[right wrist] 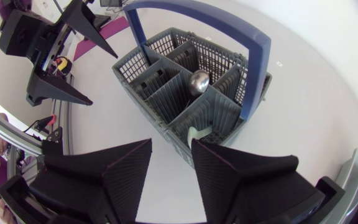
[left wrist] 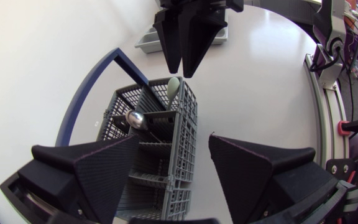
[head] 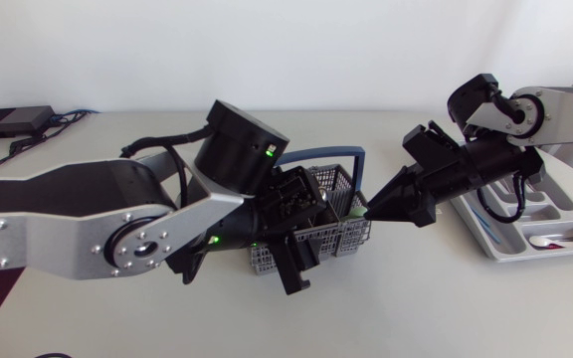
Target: Sort the cutlery from the basket into the organizer compartments.
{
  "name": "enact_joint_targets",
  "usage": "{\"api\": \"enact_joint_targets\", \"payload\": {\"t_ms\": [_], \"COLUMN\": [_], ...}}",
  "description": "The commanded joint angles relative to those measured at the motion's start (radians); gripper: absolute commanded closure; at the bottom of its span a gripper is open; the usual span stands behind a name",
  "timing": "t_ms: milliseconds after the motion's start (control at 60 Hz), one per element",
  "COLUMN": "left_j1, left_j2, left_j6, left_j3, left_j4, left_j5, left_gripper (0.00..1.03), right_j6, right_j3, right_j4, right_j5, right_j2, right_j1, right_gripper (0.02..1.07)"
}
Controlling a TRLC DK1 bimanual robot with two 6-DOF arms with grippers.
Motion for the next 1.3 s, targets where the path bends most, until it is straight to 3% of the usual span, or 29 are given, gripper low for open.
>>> {"api": "enact_joint_targets", "payload": {"t_ms": [0,600,717,1283], "left_j1": [0.009,0.008,0.008,0.008], "left_j2": [-0.022,-0.022,-0.025,-0.032], "left_j6": [0.017,0.017,0.015,0.015], "left_j3": [-0.025,-0.025,-0.026,-0.043], "left_j4": [0.006,0.01,0.01,0.013], "left_j5": [0.006,0.006,0.006,0.006], "left_gripper": [0.26,0.26,0.26,0.26], "right_j6": [0.029,0.083,0.092,0.126], "right_j3": [-0.024,-0.077,-0.076,-0.076], "right_j4": [0.024,0.146,0.151,0.185], "right_j5": [0.014,0.094,0.097,0.108], "right_j2": [-0.001,0.028,0.028,0.049], "right_j1": [0.014,0.061,0.066,0.086], "right_gripper": [0.61,0.72,0.8,1.01]}}
